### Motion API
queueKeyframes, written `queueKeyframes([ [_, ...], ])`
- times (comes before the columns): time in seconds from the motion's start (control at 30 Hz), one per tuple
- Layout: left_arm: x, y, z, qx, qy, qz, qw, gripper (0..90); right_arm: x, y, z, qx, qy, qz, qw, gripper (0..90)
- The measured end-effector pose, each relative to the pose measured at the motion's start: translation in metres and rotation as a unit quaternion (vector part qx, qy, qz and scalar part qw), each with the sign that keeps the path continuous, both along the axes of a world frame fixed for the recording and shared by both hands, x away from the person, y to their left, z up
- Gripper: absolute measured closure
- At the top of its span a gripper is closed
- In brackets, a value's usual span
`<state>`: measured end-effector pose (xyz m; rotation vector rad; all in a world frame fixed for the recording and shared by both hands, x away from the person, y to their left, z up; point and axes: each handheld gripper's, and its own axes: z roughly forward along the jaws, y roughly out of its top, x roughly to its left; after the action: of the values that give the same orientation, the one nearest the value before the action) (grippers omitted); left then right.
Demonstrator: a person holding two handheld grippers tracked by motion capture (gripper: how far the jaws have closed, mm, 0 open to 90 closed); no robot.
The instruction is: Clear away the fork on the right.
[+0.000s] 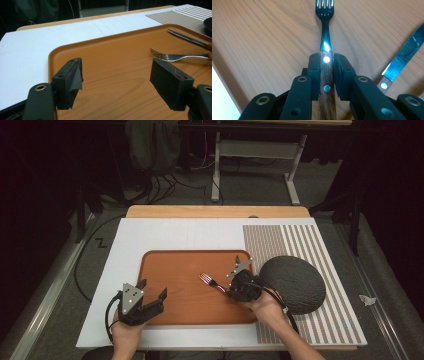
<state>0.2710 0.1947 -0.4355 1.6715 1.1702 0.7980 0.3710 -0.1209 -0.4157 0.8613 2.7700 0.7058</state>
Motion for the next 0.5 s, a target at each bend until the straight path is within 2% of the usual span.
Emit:
queueKeyframes([
  [0.5, 0.0, 0.0, 0.0, -0.001, 0.001, 0.0, 1.0, 26.5, -0.002, 0.011, -0.007, -0.005, 0.006, 0.008, 0.9999, 77.9],
])
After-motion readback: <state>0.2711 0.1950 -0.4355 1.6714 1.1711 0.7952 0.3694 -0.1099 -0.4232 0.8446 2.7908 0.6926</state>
